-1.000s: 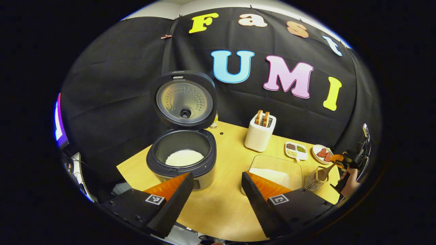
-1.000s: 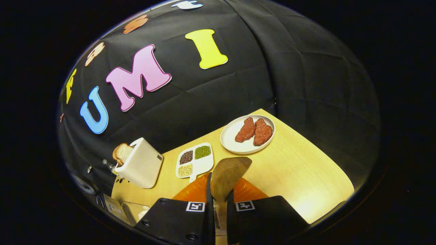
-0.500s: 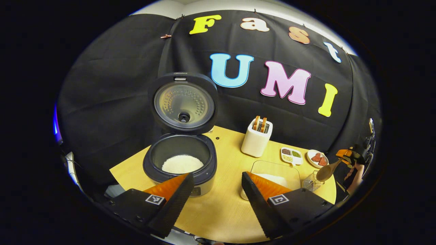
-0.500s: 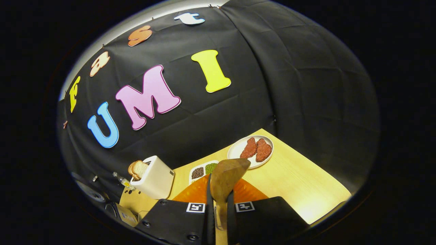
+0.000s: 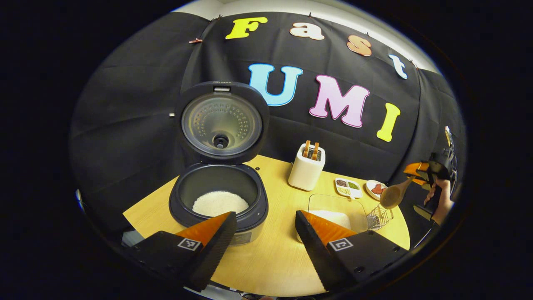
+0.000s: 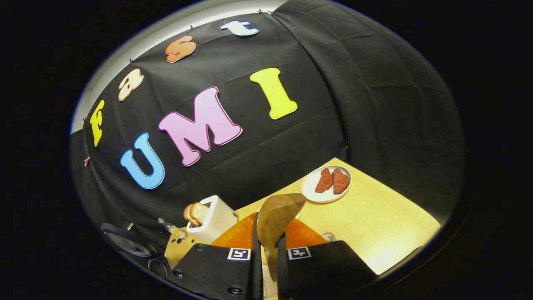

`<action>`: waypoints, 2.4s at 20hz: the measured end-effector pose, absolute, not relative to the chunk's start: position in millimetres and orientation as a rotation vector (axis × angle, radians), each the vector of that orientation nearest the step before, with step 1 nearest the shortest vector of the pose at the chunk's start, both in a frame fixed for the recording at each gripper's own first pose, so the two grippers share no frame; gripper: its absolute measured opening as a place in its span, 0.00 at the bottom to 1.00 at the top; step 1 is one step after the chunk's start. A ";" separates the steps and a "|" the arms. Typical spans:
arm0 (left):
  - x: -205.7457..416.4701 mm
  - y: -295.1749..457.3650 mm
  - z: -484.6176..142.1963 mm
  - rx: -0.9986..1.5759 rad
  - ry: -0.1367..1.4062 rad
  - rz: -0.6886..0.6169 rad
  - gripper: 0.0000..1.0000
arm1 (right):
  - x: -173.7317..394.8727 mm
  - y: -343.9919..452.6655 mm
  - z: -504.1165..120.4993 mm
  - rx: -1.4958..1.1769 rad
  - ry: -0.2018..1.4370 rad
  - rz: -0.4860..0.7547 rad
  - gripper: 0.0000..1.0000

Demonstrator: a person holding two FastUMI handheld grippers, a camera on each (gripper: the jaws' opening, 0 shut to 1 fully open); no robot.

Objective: Close the left gripper, press the button to open the rice cooker; take a wooden spoon from the chopstick holder with the right hand, scoop a spoonful of rice and pour it into the rice cooker, then put the wooden spoon back into the chopstick holder.

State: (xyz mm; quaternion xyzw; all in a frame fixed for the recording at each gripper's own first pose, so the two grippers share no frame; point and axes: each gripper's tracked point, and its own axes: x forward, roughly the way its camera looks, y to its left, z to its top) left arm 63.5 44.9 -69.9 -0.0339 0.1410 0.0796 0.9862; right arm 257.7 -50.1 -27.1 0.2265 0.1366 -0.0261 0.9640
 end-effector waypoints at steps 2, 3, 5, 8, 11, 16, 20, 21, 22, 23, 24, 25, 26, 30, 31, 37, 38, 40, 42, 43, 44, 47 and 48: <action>65.6 54.5 -71.6 -0.074 0.287 0.152 0.95 | 259.1 -30.3 -32.2 0.435 0.287 -0.033 0.17; 66.8 58.6 -74.0 -0.079 0.292 0.151 0.95 | 259.7 -18.7 -38.6 0.423 0.298 -0.021 0.18; 69.0 65.1 -80.3 -0.097 0.300 0.151 0.95 | 259.5 6.6 -54.6 0.408 0.329 0.011 0.17; 69.4 69.9 -91.5 -0.119 0.320 0.147 0.95 | 258.4 36.4 -81.8 0.356 0.363 0.051 0.18; 66.8 79.9 -106.1 -0.113 0.339 0.159 0.95 | 258.8 55.6 -111.1 0.280 0.380 0.083 0.18; 59.8 97.2 -130.8 -0.102 0.375 0.178 0.95 | 256.9 66.7 -167.3 0.179 0.418 0.104 0.18; 53.3 104.6 -119.1 -0.103 0.322 0.184 0.96 | 251.4 74.3 -184.5 0.184 0.411 0.114 0.18; 50.6 103.4 -119.7 -0.097 0.319 0.176 0.96 | 250.4 75.7 -186.4 0.182 0.410 0.114 0.18; 49.0 104.8 -119.0 -0.085 0.317 0.177 0.95 | 249.5 78.2 -187.0 0.191 0.411 0.114 0.18; 47.6 106.6 -118.9 -0.074 0.312 0.181 0.95 | 247.9 81.3 -188.4 0.201 0.421 0.113 0.18; 45.7 107.9 -117.7 -0.072 0.308 0.185 0.95 | 246.0 84.9 -189.7 0.218 0.435 0.114 0.18; 43.4 107.3 -118.4 -0.079 0.308 0.186 0.95 | 243.2 90.7 -191.2 0.239 0.450 0.119 0.18; 41.0 107.1 -119.1 -0.093 0.309 0.186 0.95 | 240.4 96.2 -192.5 0.258 0.468 0.122 0.18; 30.7 107.8 -123.9 -0.147 0.320 0.184 0.93 | 228.8 117.2 -192.6 0.293 0.502 0.124 0.18; 27.8 109.1 -124.1 -0.150 0.321 0.182 0.96 | 227.2 122.6 -194.2 0.303 0.512 0.124 0.18; 14.5 132.6 -114.3 -0.129 0.309 0.197 0.95 | 218.2 164.1 -190.2 0.417 0.593 0.159 0.18; 12.7 136.0 -111.4 -0.136 0.304 0.202 0.95 | 217.2 169.6 -189.6 0.425 0.600 0.161 0.18; 9.4 141.1 -107.9 -0.146 0.295 0.211 0.95 | 215.7 177.7 -187.8 0.448 0.611 0.164 0.18; 4.9 143.4 -105.9 -0.151 0.291 0.217 0.95 | 214.2 178.5 -186.3 0.463 0.620 0.156 0.17; 2.1 143.9 -105.4 -0.152 0.290 0.218 0.95 | 214.3 176.0 -185.7 0.474 0.623 0.148 0.18; 0.0 143.5 -104.6 -0.152 0.289 0.218 0.95 | 214.5 173.4 -185.1 0.491 0.624 0.139 0.18; -6.8 143.8 -105.2 -0.145 0.292 0.216 0.95 | 213.3 157.1 -182.5 0.556 0.630 0.104 0.18; -8.2 144.0 -104.8 -0.141 0.294 0.216 0.95 | 211.3 151.8 -182.2 0.570 0.634 0.092 0.18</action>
